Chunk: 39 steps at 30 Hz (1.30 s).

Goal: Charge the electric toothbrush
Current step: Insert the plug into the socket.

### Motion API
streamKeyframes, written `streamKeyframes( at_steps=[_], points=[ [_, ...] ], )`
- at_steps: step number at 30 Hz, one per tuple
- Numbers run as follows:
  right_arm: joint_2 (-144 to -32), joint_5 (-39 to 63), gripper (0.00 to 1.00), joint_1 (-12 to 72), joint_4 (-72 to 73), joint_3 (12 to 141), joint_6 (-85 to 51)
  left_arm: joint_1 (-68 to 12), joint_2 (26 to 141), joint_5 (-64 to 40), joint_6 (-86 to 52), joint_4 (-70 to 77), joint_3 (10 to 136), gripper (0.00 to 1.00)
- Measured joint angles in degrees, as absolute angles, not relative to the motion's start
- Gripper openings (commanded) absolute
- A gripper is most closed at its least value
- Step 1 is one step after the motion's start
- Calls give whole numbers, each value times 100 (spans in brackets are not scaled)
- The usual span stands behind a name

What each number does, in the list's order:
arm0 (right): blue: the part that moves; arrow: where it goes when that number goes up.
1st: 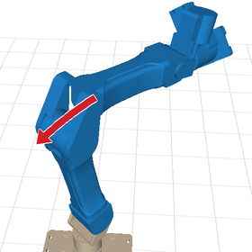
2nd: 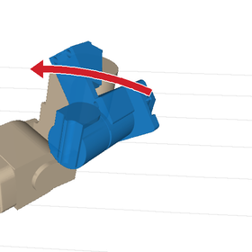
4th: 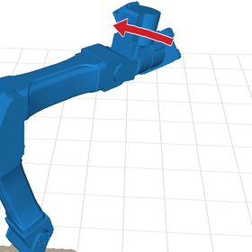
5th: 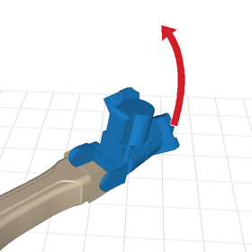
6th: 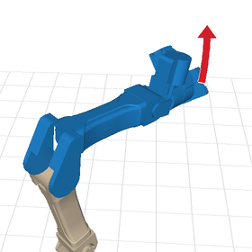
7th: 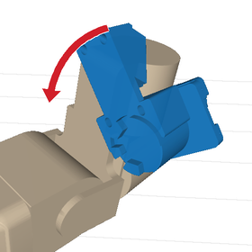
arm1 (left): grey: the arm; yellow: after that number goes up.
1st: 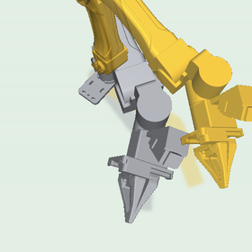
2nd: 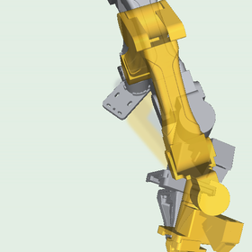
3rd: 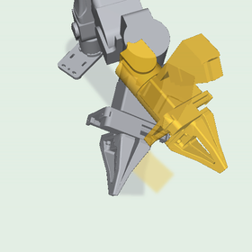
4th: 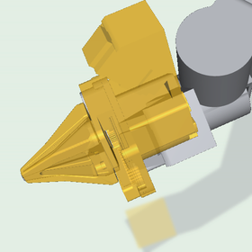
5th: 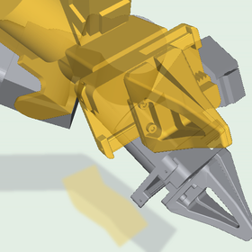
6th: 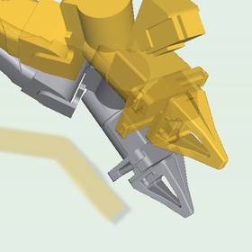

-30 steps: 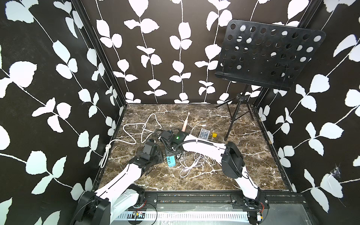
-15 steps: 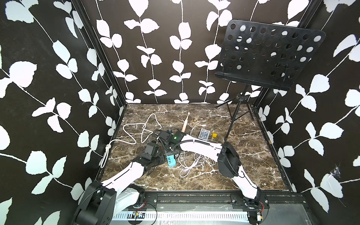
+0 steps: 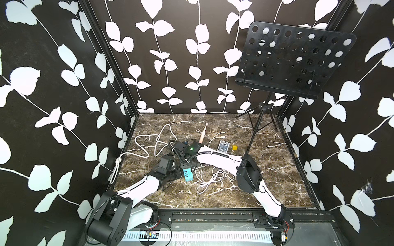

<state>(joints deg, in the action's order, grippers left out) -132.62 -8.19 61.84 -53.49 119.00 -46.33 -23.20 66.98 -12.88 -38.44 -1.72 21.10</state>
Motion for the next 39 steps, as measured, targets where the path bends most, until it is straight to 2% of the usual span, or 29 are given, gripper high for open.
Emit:
streamKeyframes(
  at_steps=[4,10,22,30,39],
  points=[
    [-13316,-797,0,6189,-5387,11955,-4469,-2320,6696,-1269,-3868,-137,2106,20],
    [-13264,-799,22,6211,-5328,11872,-4412,-2320,6394,-1096,-3839,-351,2108,23],
    [-12943,-333,47,6215,-5133,11437,-4309,-2320,5981,-829,-3706,-897,2368,27],
    [-12099,202,53,6276,-4829,11041,-4211,-2320,5374,-475,-3575,-1594,2707,33],
    [-10261,508,57,6141,-4213,9786,-4219,-2320,4904,-117,-3208,-2383,3531,38]
  ],
)
